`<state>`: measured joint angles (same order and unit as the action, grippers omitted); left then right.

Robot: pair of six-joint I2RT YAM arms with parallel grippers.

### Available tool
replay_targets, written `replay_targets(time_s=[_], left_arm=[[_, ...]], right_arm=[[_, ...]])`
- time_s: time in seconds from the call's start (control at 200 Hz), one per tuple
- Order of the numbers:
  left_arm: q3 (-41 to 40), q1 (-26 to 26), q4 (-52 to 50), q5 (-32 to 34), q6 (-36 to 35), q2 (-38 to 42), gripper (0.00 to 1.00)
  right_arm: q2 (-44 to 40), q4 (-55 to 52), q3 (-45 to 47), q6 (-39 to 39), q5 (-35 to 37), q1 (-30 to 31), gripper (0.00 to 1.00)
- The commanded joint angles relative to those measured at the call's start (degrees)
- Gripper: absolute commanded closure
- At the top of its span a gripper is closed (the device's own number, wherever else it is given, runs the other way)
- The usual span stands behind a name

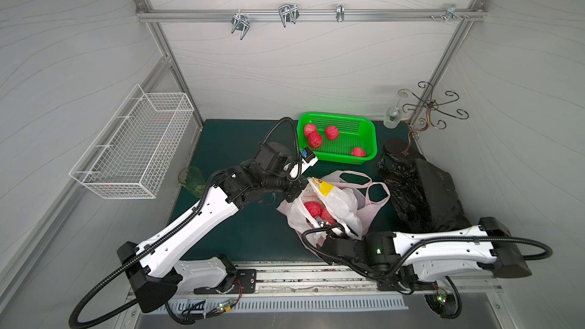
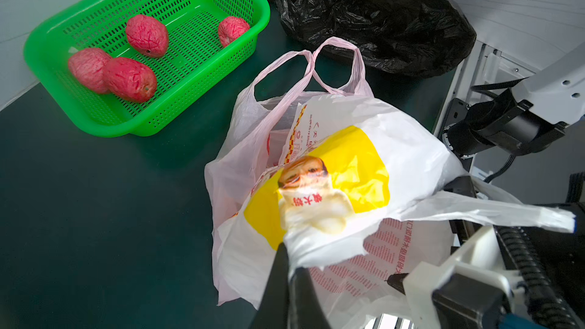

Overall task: Untie the knot of a plastic bag & take out the apple
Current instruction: Untie the plastic bag, then pick up the apple from the plastic bag.

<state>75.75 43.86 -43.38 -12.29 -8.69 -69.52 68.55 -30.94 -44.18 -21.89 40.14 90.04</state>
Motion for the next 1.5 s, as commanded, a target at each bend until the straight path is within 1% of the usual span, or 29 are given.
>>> replay_targets(time_s=[0.0, 0.04, 0.075, 0.12, 0.16, 0.27, 0.355, 0.44, 0.495, 0.63, 0.705, 0.88, 0.995, 1.07, 1.145, 1.211, 1.316, 1.496], left_arm=[[0.2, -0.4, 3.1, -1.5, 0.5, 0.3, 1.0], [0.1, -0.5, 3.3, -1.9, 0.8, 0.4, 1.0], [0.1, -0.4, 3.2, -2.5, 1.1, 0.6, 1.0], [-0.2, -0.5, 3.2, -3.5, 1.4, 0.9, 1.0], [-1.2, -0.6, 3.5, -4.4, 1.8, 1.5, 1.0], [-5.2, -0.6, 5.1, -7.0, 3.5, 3.3, 1.0], [-9.1, -0.5, 6.6, -8.6, 4.9, 4.4, 1.0], [-12.4, -0.5, 7.9, -11.0, 7.0, 5.5, 1.0], [-14.6, -0.4, 9.2, -12.4, 8.6, 6.4, 1.0], [-19.2, 0.1, 13.1, -14.2, 12.8, 8.9, 1.0], [-21.1, 1.2, 14.8, -14.3, 14.6, 9.8, 1.0], [-22.2, 4.7, 16.0, -11.7, 16.0, 9.8, 1.0], [-21.7, 5.0, 16.3, -11.1, 16.5, 9.8, 1.0], [-20.9, 5.0, 15.7, -11.1, 16.4, 9.9, 1.0], [-20.3, 5.1, 15.1, -11.1, 16.3, 10.1, 1.0], [-20.3, 5.0, 14.7, -11.1, 16.4, 10.3, 1.0], [-20.7, 5.2, 14.8, -11.2, 16.7, 10.5, 1.0], [-21.0, 5.8, 14.8, -11.4, 17.0, 10.5, 1.0]], right_arm=[[3.9, 0.9, -1.1, 4.2, 2.1, 0.1, 0.01], [6.0, 1.6, -1.7, 5.6, -0.9, -0.5, 0.01], [7.6, 1.6, -2.5, 5.1, -3.6, -1.9, 0.01], [8.0, 2.1, -2.7, 2.9, -8.2, -5.5, 0.01], [6.8, 3.5, -2.1, 1.7, -11.7, -8.8, 0.02], [1.2, 5.8, -0.9, -0.3, -15.9, -15.7, 0.07], [-2.1, 6.5, -1.0, -1.0, -19.1, -21.3, 0.14], [-2.7, 7.1, -1.8, -0.4, -23.4, -26.2, 0.18], [-1.7, 7.2, -2.7, 0.3, -25.2, -28.3, 0.2], [3.1, 8.7, -4.2, 1.6, -27.2, -30.2, 0.2], [5.9, 10.2, -5.0, 2.1, -29.2, -30.1, 0.19], [4.3, 19.2, -2.7, 2.5, -32.9, -28.5, 0.18], [4.4, 21.2, -1.9, 2.2, -28.2, -27.4, 0.16], [8.4, 19.6, -2.8, 1.1, -25.5, -28.6, 0.08], [13.0, 18.4, -3.8, -0.7, -24.7, -31.0, 0.05], [15.7, 19.5, -4.1, -1.2, -24.7, -32.5, 0.04], [18.1, 20.8, -5.9, -1.4, -23.5, -33.0, 0.04], [21.4, 19.8, -9.9, -3.5, -17.2, -33.4, 0.03]])
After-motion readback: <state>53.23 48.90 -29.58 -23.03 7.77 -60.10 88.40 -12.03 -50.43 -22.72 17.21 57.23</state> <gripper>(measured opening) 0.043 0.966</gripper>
